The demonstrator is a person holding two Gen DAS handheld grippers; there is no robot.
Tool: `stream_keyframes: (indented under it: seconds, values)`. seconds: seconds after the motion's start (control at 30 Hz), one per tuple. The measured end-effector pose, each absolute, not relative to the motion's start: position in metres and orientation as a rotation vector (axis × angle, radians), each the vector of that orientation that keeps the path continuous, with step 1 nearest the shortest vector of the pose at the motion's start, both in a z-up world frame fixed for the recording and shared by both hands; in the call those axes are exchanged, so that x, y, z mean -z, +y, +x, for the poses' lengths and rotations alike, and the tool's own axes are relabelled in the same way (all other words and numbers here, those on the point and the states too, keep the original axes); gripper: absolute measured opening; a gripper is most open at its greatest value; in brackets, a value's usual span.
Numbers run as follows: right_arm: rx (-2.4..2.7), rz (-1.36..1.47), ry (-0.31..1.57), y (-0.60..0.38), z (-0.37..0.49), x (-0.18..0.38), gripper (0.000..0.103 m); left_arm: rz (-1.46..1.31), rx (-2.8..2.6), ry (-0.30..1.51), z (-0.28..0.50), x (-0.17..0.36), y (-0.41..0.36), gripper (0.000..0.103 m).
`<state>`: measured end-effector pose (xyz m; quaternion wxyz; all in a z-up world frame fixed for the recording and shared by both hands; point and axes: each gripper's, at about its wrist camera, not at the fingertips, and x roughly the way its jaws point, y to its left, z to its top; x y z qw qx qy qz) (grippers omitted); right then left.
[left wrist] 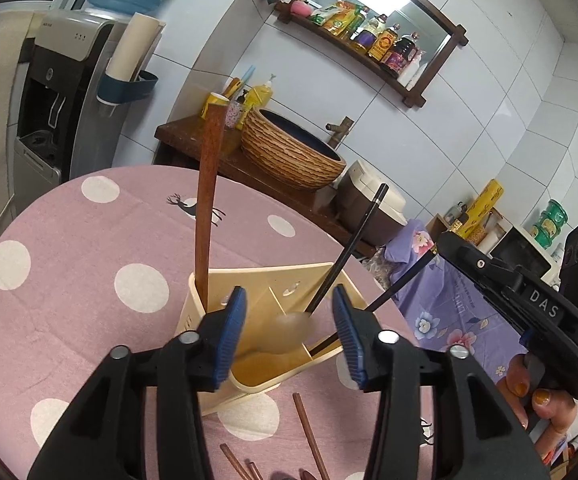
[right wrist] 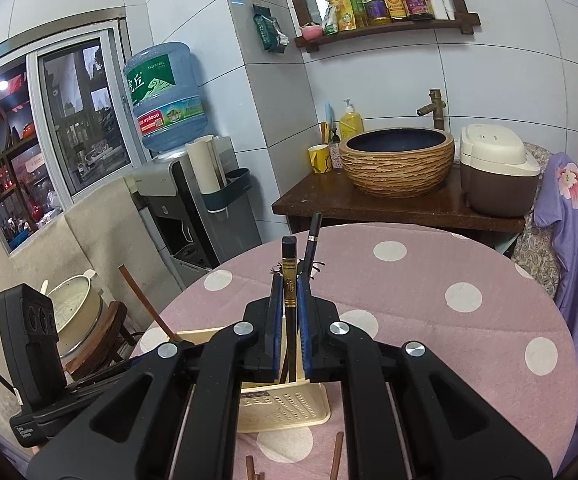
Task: Organize utensils
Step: 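Open the left tool to drop the grey spoon while the right tool releases the chopstick, then move both tools down to the brown wooden chopsticks on the table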
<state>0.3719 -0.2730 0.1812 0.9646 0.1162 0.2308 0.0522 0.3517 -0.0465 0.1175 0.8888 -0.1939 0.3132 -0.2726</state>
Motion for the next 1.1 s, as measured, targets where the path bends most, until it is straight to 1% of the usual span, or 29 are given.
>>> stream_keyframes:
  seconds: [0.03,0.07,0.13,0.17,0.23,0.27,0.33,0.43,0.6,0.77,0.9,1.0,1.1]
  values:
    - [-0.107,0.233,0.467,-0.273,0.370,-0.180,0.016,-0.407,0.563,0.643,0.350,-0.118,-0.045,0.058]
    - [-0.111,0.234,0.461,-0.273,0.367,-0.179,0.028,-0.415,0.562,0.634,0.348,-0.119,-0.043,0.060]
    - [-0.103,0.234,0.441,-0.274,0.359,-0.177,0.043,-0.422,0.566,0.621,0.341,-0.121,-0.040,0.065]
    - [-0.096,0.226,0.433,-0.273,0.355,-0.176,0.044,-0.418,0.565,0.618,0.338,-0.121,-0.039,0.067]
    - [-0.088,0.202,0.430,-0.271,0.345,-0.172,0.046,-0.394,0.544,0.608,0.327,-0.122,-0.038,0.075]
    - [-0.089,0.196,0.430,-0.271,0.339,-0.169,0.050,-0.380,0.530,0.605,0.322,-0.123,-0.039,0.077]
    - [-0.096,0.182,0.439,-0.270,0.329,-0.161,0.052,-0.338,0.479,0.604,0.310,-0.119,-0.038,0.087]
    - [-0.080,0.137,0.468,-0.268,0.313,-0.144,0.053,-0.283,0.388,0.641,0.298,-0.106,-0.033,0.093]
    - [-0.063,0.076,0.574,-0.272,0.301,-0.101,0.053,-0.259,0.300,0.749,0.286,-0.065,-0.017,0.093]
    - [-0.047,0.086,0.719,-0.284,0.299,-0.051,0.053,-0.218,0.276,0.820,0.275,-0.036,-0.018,0.091]
    - [-0.055,0.121,0.797,-0.289,0.297,-0.024,0.053,-0.173,0.272,0.846,0.265,-0.022,-0.024,0.082]
    - [-0.073,0.136,0.827,-0.287,0.295,-0.012,0.050,-0.142,0.279,0.862,0.259,-0.015,-0.032,0.076]
    - [-0.084,0.132,0.853,-0.281,0.296,-0.004,0.048,-0.119,0.284,0.888,0.259,-0.007,-0.038,0.068]
